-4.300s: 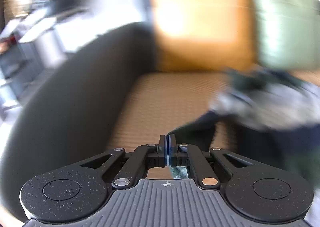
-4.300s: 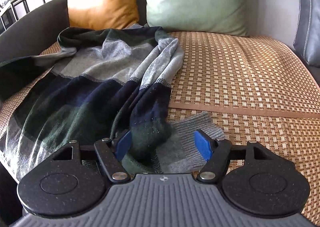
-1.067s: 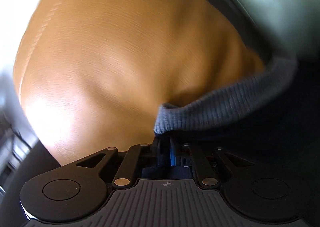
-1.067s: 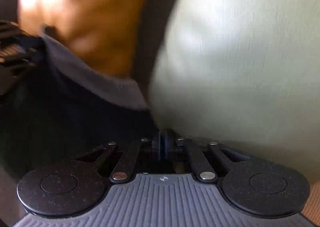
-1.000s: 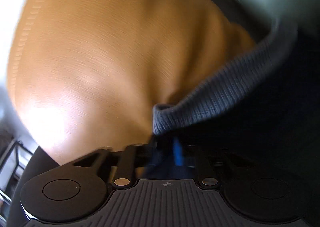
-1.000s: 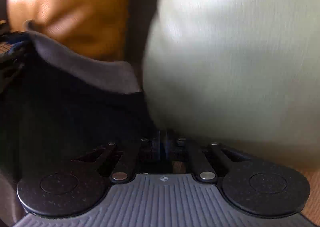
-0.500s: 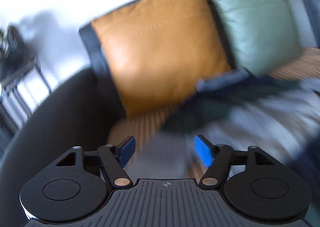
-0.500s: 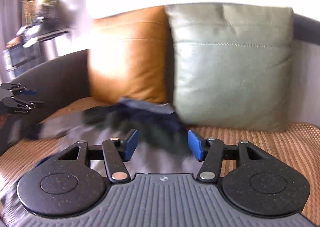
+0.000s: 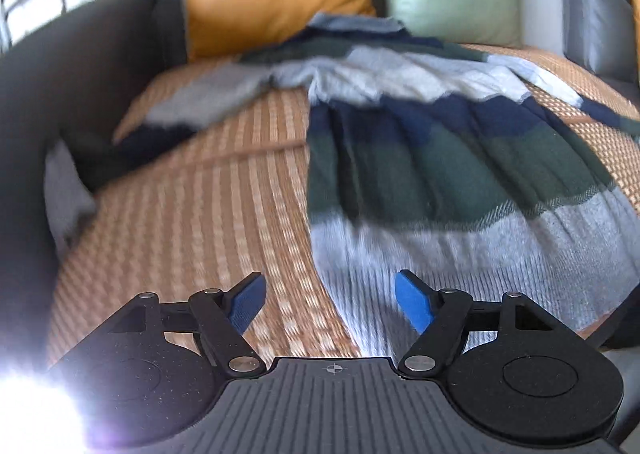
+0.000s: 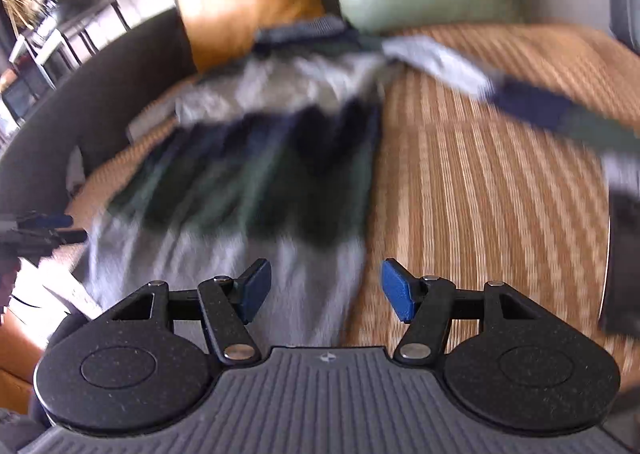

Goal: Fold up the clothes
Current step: 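Spread the sweater flat on the seat, then grasp the grey hem with both grippers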

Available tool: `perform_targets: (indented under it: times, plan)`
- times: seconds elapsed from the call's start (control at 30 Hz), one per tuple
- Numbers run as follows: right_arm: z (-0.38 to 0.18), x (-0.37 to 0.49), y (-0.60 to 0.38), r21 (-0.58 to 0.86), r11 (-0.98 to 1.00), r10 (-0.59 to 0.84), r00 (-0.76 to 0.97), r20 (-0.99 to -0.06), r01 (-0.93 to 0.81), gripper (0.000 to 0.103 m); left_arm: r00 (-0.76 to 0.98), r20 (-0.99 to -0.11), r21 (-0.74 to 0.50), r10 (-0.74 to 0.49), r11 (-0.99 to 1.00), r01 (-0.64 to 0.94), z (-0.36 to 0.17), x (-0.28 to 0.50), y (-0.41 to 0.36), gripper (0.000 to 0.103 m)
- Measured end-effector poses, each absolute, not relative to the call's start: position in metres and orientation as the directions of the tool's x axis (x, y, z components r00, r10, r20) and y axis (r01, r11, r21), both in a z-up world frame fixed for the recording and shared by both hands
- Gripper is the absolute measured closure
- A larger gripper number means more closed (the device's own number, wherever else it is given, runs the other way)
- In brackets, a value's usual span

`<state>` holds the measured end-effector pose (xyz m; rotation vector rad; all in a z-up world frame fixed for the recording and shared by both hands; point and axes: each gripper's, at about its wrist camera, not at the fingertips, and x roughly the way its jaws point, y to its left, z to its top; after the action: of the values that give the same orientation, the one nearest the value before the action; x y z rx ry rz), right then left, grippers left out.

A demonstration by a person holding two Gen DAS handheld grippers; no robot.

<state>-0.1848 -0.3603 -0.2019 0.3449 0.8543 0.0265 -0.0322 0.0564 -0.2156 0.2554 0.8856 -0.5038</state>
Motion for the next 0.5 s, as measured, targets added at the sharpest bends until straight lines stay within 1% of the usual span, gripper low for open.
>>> perform_targets:
  times: [0.1, 0.17, 0.2, 0.23, 0.27, 0.3, 0.33, 0.4, 0.5]
  plan:
    - [-0.218, -0.190, -0.355, 0.317, 0.938, 0.159, 0.642, -0.750, 0.138, 0.040, 0.509, -0.799, -0.027, -0.321, 0.865, 0.502, -0.226, -0.034, 0.055, 0.020]
    - [-0.222, -0.192, -0.351, 0.319, 0.938, 0.163, 0.641, -0.750, 0.134, 0.041, 0.514, -0.794, -0.024, -0.325, 0.862, 0.507, -0.227, -0.036, 0.050, 0.021]
    - [-0.222, -0.192, -0.348, 0.326, 0.938, 0.180, 0.638, -0.749, 0.119, 0.042, 0.516, -0.792, -0.022, -0.326, 0.861, 0.509, -0.227, -0.036, 0.048, 0.024]
    - [-0.223, -0.190, -0.345, 0.333, 0.936, 0.191, 0.636, -0.748, 0.111, 0.047, 0.514, -0.790, -0.032, -0.334, 0.860, 0.510, -0.228, -0.037, 0.045, 0.033]
    - [-0.223, -0.188, -0.341, 0.344, 0.934, 0.213, 0.625, -0.751, 0.094, 0.061, 0.510, -0.789, -0.042, -0.344, 0.858, 0.512, -0.228, -0.037, 0.043, 0.049]
    - [-0.226, -0.184, -0.339, 0.359, 0.929, 0.234, 0.608, -0.758, 0.090, 0.070, 0.504, -0.787, -0.058, -0.357, 0.855, 0.516, -0.228, -0.037, 0.040, 0.083]
    - [-0.229, -0.181, -0.337, 0.373, 0.924, 0.255, 0.591, -0.765, 0.086, 0.090, 0.497, -0.786, -0.076, -0.367, 0.855, 0.512, -0.226, -0.037, 0.038, 0.099]
    - [-0.228, -0.177, -0.335, 0.400, 0.912, 0.278, 0.579, -0.766, 0.091, 0.091, 0.517, -0.763, -0.103, -0.388, 0.863, 0.495, -0.213, -0.041, 0.042, 0.100]
    - [-0.198, -0.185, -0.341, 0.428, 0.902, 0.295, 0.639, -0.711, 0.060, 0.092, 0.568, -0.702, -0.157, -0.429, 0.871, 0.465, -0.184, -0.058, 0.062, 0.101]
